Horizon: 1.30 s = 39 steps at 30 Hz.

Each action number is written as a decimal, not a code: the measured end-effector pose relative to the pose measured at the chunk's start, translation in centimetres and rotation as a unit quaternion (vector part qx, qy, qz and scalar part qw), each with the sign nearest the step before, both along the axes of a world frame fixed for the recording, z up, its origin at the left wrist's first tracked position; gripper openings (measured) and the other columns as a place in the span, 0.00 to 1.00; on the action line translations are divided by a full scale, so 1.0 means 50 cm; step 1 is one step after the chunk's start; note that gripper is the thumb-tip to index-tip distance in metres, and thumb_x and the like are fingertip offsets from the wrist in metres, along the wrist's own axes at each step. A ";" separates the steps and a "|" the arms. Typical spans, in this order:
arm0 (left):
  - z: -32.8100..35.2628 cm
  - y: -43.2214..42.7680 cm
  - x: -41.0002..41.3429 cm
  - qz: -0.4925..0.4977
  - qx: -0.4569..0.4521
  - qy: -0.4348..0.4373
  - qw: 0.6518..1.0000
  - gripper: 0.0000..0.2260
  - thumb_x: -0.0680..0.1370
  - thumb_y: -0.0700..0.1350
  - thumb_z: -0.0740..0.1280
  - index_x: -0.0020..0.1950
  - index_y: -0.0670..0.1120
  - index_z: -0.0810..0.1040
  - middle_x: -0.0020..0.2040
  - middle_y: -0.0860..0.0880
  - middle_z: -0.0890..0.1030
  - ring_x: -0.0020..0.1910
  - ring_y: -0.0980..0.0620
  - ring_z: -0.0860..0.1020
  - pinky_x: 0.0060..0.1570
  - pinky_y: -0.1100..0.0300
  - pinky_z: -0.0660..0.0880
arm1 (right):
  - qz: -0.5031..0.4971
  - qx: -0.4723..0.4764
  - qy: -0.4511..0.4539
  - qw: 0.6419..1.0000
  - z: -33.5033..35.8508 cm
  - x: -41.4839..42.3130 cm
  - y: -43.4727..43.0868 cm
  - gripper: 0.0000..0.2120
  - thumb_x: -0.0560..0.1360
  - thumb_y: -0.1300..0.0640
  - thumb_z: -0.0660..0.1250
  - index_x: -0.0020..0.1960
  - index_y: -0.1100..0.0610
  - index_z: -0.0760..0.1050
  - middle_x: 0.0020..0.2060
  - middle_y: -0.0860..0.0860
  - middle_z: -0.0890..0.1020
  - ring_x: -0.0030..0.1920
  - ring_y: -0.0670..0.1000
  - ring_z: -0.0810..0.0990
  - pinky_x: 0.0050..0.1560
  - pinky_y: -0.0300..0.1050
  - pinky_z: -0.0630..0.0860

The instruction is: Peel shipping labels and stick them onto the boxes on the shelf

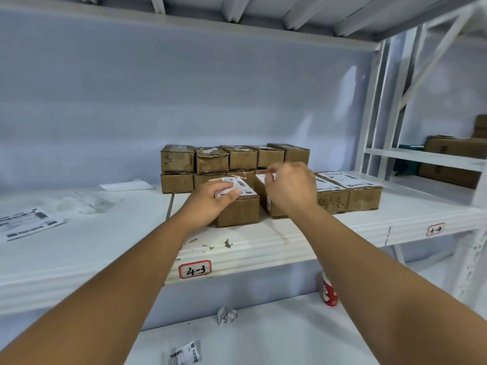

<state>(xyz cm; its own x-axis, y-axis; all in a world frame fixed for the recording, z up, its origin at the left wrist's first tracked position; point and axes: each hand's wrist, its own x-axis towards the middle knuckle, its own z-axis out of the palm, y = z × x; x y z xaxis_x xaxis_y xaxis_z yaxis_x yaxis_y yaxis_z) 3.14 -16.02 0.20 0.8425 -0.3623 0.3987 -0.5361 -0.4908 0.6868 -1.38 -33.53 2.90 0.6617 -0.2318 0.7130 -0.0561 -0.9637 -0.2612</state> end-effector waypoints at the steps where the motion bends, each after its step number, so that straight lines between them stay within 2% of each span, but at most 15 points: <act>1: -0.002 -0.005 -0.001 0.001 0.004 -0.011 1.000 0.22 0.76 0.59 0.62 0.68 0.52 0.73 0.71 0.53 0.69 0.69 0.55 0.66 0.66 0.61 0.61 | -0.023 0.002 0.003 1.000 -0.007 -0.001 -0.016 0.14 0.78 0.53 0.57 0.55 0.53 0.80 0.51 0.54 0.82 0.60 0.57 0.72 0.61 0.49 0.66; 3: -0.001 -0.014 -0.002 0.003 0.010 -0.023 1.000 0.23 0.75 0.60 0.63 0.68 0.52 0.73 0.73 0.52 0.66 0.71 0.55 0.64 0.68 0.59 0.59 | -0.050 0.028 0.028 0.998 -0.021 -0.003 -0.041 0.17 0.80 0.49 0.54 0.56 0.52 0.80 0.54 0.53 0.81 0.66 0.55 0.68 0.70 0.54 0.57; 5: -0.005 -0.022 -0.002 0.011 0.012 -0.035 0.999 0.21 0.76 0.58 0.64 0.67 0.53 0.74 0.74 0.50 0.63 0.72 0.54 0.61 0.67 0.61 0.56 | -0.066 0.047 0.061 0.995 -0.038 -0.001 -0.054 0.21 0.80 0.45 0.51 0.53 0.52 0.80 0.54 0.54 0.80 0.68 0.55 0.66 0.72 0.60 0.50; 9: -0.012 -0.041 -0.007 0.034 0.012 -0.071 0.997 0.21 0.76 0.56 0.64 0.67 0.52 0.73 0.66 0.49 0.64 0.67 0.53 0.64 0.61 0.68 0.56 | -0.070 0.071 0.060 0.993 -0.057 0.005 -0.062 0.20 0.80 0.45 0.51 0.51 0.52 0.80 0.48 0.54 0.81 0.59 0.57 0.74 0.72 0.64 0.50; 13: -0.014 -0.045 -0.010 0.037 0.025 -0.094 0.995 0.26 0.76 0.60 0.62 0.71 0.52 0.66 0.61 0.52 0.64 0.53 0.57 0.67 0.56 0.66 0.60 | -0.069 0.071 0.018 0.995 -0.069 0.010 -0.064 0.18 0.79 0.49 0.52 0.52 0.52 0.80 0.48 0.53 0.82 0.56 0.55 0.76 0.72 0.60 0.50; 15: -0.020 -0.043 -0.011 0.024 0.041 -0.095 0.994 0.26 0.75 0.60 0.63 0.71 0.53 0.65 0.63 0.52 0.63 0.54 0.58 0.66 0.57 0.65 0.61 | -0.067 0.073 0.007 0.995 -0.073 0.014 -0.067 0.17 0.78 0.50 0.52 0.52 0.52 0.80 0.48 0.52 0.82 0.55 0.54 0.76 0.72 0.59 0.50; 20: -0.023 -0.039 -0.010 0.000 0.068 -0.090 0.994 0.27 0.75 0.54 0.68 0.71 0.54 0.63 0.66 0.52 0.60 0.60 0.56 0.67 0.60 0.64 0.64 | -0.059 0.083 0.004 0.995 -0.071 0.022 -0.077 0.17 0.79 0.51 0.52 0.52 0.52 0.80 0.46 0.53 0.82 0.53 0.54 0.77 0.73 0.57 0.49; 23: -0.023 -0.039 -0.010 -0.010 0.059 -0.085 0.995 0.29 0.74 0.56 0.69 0.72 0.55 0.62 0.70 0.52 0.60 0.62 0.56 0.67 0.63 0.60 0.66 | -0.065 0.089 0.006 0.994 -0.075 0.024 -0.081 0.19 0.80 0.50 0.51 0.54 0.53 0.79 0.50 0.54 0.82 0.62 0.54 0.74 0.73 0.59 0.43; 25: -0.024 -0.040 -0.011 -0.013 0.056 -0.088 0.994 0.27 0.75 0.57 0.67 0.71 0.55 0.62 0.72 0.52 0.61 0.65 0.54 0.67 0.64 0.58 0.67 | -0.058 0.090 0.001 0.994 -0.076 0.022 -0.083 0.21 0.82 0.48 0.49 0.56 0.54 0.79 0.55 0.53 0.81 0.71 0.52 0.65 0.73 0.58 0.39; 28: -0.029 -0.042 -0.011 -0.012 0.068 -0.108 0.992 0.26 0.77 0.58 0.62 0.73 0.54 0.61 0.73 0.51 0.63 0.69 0.52 0.65 0.67 0.55 0.65 | -0.021 0.085 -0.031 0.996 -0.074 0.014 -0.082 0.22 0.82 0.47 0.48 0.55 0.53 0.79 0.55 0.51 0.81 0.74 0.50 0.60 0.73 0.53 0.37; 30: -0.031 -0.042 -0.007 -0.015 0.065 -0.110 0.992 0.26 0.78 0.58 0.61 0.73 0.53 0.60 0.72 0.50 0.65 0.70 0.52 0.65 0.67 0.54 0.65 | 0.008 0.067 -0.053 0.996 -0.075 0.010 -0.076 0.20 0.82 0.47 0.50 0.55 0.53 0.79 0.55 0.51 0.82 0.73 0.50 0.61 0.73 0.50 0.40; 34: -0.034 -0.037 0.005 -0.045 0.002 -0.057 0.997 0.23 0.78 0.57 0.60 0.72 0.56 0.59 0.72 0.51 0.65 0.69 0.52 0.68 0.66 0.53 0.67 | 0.070 -0.009 -0.118 0.991 -0.077 0.011 -0.044 0.13 0.79 0.52 0.59 0.54 0.56 0.80 0.52 0.53 0.83 0.69 0.53 0.68 0.72 0.50 0.54; 37: -0.032 -0.039 0.004 -0.039 -0.035 -0.048 0.998 0.21 0.80 0.55 0.59 0.71 0.55 0.60 0.71 0.52 0.65 0.66 0.54 0.69 0.60 0.59 0.66 | 0.123 -0.057 -0.152 0.979 -0.064 0.013 0.009 0.11 0.75 0.58 0.61 0.51 0.58 0.81 0.47 0.52 0.84 0.63 0.55 0.74 0.64 0.49 0.68; 39: -0.029 -0.031 0.007 -0.007 -0.052 -0.077 0.996 0.17 0.81 0.50 0.59 0.69 0.51 0.64 0.68 0.49 0.68 0.65 0.52 0.69 0.60 0.59 0.66 | 0.168 -0.073 -0.162 0.970 -0.047 0.014 0.059 0.14 0.73 0.57 0.58 0.48 0.57 0.82 0.44 0.51 0.84 0.57 0.54 0.77 0.55 0.46 0.74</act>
